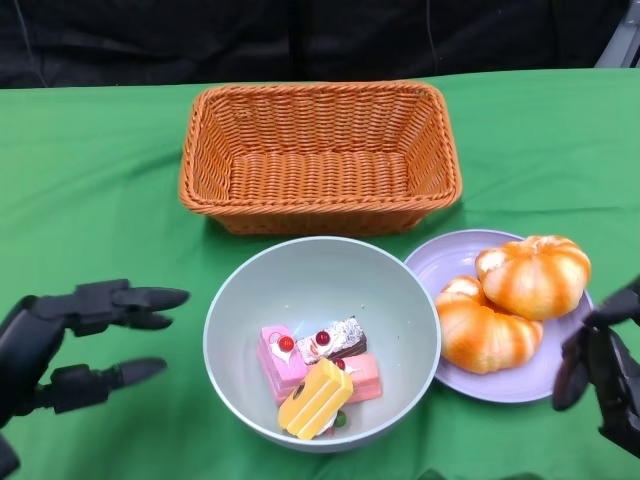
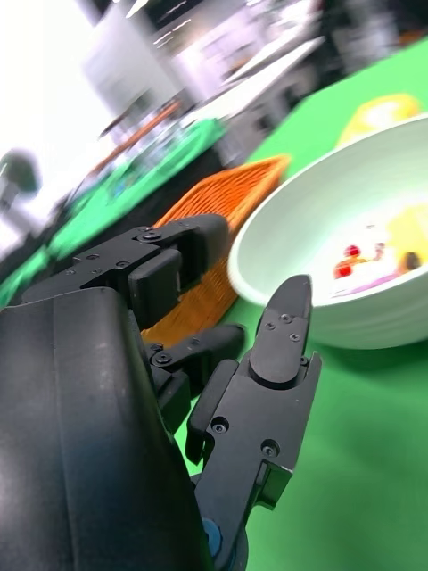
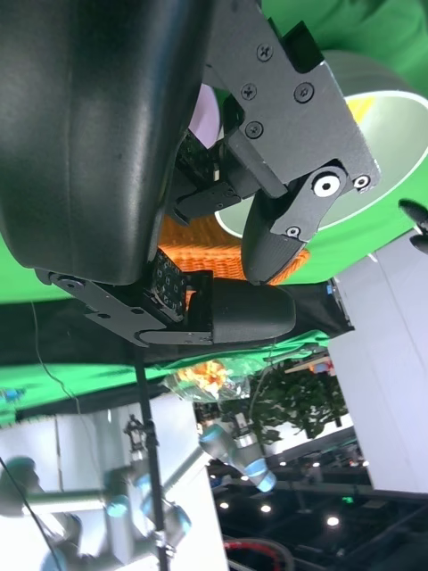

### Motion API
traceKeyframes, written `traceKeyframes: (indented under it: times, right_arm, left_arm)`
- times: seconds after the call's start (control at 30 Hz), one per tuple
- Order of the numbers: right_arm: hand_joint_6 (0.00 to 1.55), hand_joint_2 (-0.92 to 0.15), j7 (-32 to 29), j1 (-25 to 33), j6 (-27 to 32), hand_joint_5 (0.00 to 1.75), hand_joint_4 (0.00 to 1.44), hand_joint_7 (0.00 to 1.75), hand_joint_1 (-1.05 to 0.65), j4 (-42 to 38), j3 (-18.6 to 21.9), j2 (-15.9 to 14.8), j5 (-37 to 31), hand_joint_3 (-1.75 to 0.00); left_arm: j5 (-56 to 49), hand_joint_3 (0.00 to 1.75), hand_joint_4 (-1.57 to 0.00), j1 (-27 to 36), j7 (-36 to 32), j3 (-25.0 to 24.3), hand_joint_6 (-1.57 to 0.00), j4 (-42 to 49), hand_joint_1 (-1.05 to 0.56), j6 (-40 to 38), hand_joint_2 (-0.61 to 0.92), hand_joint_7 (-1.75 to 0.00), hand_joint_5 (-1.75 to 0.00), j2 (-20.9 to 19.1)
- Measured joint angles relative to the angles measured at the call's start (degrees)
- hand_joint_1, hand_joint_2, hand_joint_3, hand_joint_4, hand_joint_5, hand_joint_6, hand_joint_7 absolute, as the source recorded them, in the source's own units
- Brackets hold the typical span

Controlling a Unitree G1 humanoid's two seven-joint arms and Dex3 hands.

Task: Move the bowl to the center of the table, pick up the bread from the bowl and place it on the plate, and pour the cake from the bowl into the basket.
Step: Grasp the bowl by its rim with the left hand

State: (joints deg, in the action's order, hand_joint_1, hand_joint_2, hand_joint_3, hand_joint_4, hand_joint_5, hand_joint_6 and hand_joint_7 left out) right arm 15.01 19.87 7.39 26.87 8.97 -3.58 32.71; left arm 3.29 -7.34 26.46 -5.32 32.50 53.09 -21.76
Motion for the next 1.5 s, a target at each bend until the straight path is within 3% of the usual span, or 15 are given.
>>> traceKeyframes:
  times: [0.13,0.27,0.33,0.53,0.87,1.1,1.5]
  right_arm:
    - [0.56,-0.63,0.0,0.9,0.8,1.75,0.75,1.67,-0.10,-0.6,1.2,0.0,1.4,-1.18]
    - [0.56,-0.65,-0.7,0.9,1.3,1.75,0.73,1.65,-0.11,-1.3,1.9,0.7,2.5,-1.13]
    - [0.56,-0.66,-1.2,0.8,1.8,1.75,0.72,1.65,-0.11,-1.7,2.0,1.0,2.4,-1.12]
    - [0.52,-0.71,-2.9,0.1,2.8,1.75,0.69,1.67,-0.10,-2.6,1.9,1.5,2.4,-1.06]
    - [0.56,-0.72,-3.2,0.2,2.8,1.75,0.70,1.59,-0.10,-2.9,1.1,2.8,1.1,-1.00]
    - [0.59,-0.70,-3.2,1.1,2.5,1.75,0.69,1.55,-0.12,-2.8,-0.2,3.2,-1.0,-1.00]
    - [0.61,-0.64,-2.7,1.3,1.5,1.75,0.68,1.52,-0.12,-2.8,-0.7,3.3,-1.5,-1.06]
  left_arm:
    - [-6.2,0.02,-0.45,-0.3,0.6,1.8,-0.48,-1.0,-0.56,9.3,0.88,-0.01,-0.06,-3.3]
    - [-14.2,0.00,-0.52,-3.1,-2.4,1.7,-0.53,0.9,-0.56,21.6,0.86,-0.03,-0.08,-3.4]
    - [-18.3,0.00,-0.65,-5.4,-4.2,1.0,-0.67,3.2,-0.51,27.0,0.84,-0.06,-0.11,-2.8]
    - [-28.3,0.00,-0.85,-12.9,-7.6,-0.9,-0.82,10.0,-0.46,38.3,0.80,-0.06,-0.14,-0.7]
    - [-44.3,0.00,-1.10,-19.9,-13.0,0.7,-1.02,11.4,-0.38,38.7,0.83,-0.04,-0.08,-0.6]
    - [-54.3,0.00,-1.21,-20.6,-21.0,4.3,-1.07,8.1,-0.34,32.5,0.84,-0.03,-0.07,-1.2]
    - [-65.3,0.01,-1.13,-18.8,-39.5,15.4,-1.02,0.6,-0.33,17.6,0.86,0.00,-0.01,-6.7]
